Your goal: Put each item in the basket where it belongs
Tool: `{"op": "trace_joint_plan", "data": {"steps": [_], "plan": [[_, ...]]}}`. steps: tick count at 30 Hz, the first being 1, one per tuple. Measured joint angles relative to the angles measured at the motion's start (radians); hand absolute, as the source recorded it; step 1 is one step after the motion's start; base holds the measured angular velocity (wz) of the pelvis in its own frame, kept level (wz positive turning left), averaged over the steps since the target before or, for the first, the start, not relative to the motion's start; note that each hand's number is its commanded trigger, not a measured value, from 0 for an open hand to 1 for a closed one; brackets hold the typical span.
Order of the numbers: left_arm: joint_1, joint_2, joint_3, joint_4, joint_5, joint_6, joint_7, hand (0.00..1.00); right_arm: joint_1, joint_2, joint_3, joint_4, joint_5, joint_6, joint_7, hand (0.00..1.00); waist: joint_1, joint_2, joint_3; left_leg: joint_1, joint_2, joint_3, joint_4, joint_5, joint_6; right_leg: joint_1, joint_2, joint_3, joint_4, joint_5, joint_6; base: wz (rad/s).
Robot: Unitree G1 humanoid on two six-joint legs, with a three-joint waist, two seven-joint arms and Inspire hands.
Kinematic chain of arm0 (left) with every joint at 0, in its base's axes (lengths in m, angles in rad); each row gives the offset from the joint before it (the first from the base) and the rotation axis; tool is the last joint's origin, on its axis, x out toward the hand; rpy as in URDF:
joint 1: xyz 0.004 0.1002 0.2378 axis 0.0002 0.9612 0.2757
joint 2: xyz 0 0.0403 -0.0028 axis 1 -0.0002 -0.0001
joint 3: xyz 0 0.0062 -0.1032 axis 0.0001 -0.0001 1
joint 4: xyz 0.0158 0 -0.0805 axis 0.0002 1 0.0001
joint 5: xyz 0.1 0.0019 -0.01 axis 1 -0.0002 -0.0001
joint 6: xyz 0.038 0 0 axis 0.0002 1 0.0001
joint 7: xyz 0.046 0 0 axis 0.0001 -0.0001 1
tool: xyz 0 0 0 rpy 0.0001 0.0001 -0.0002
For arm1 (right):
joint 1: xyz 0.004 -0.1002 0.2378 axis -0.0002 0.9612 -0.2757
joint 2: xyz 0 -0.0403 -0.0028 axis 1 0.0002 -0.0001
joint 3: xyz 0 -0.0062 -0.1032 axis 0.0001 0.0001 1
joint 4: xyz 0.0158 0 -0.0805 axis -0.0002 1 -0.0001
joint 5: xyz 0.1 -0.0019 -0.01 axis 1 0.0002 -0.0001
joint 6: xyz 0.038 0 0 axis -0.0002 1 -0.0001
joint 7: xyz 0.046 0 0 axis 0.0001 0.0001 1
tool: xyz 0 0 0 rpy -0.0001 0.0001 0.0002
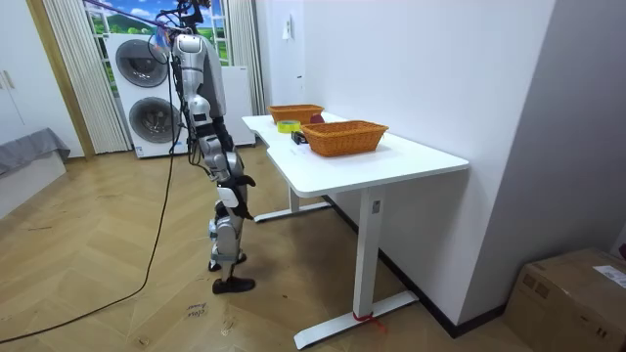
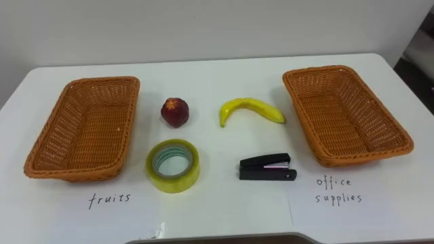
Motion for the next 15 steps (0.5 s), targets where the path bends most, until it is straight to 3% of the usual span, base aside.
{"op": "trace_joint_plan", "data": {"steps": [7,15], "plan": [[0.009,0.003,0.0,-0.002,0.0,0.0,0.039,0.0,-0.001,0.0,0.001,0.001,0.001,0.018,-0.001,0.0,0.0,-0.017,0.0031,-0.001,-0.001,0.0,0.0,0.0,0.0,-0.001,0.0,0.003,-0.003,0.0,0.0,0.0],[0.011,0.005,0.0,-0.003,-0.001,0.0,0.038,0.0,0.007,0.0,0.01,0.002,0.003,0.018,-0.002,0.0,0.002,-0.02,0.0029,-0.005,-0.002,-0.001,-0.002,0.0,0.0,-0.006,0.002,0.016,-0.019,-0.002,0.001,0.0]]}}
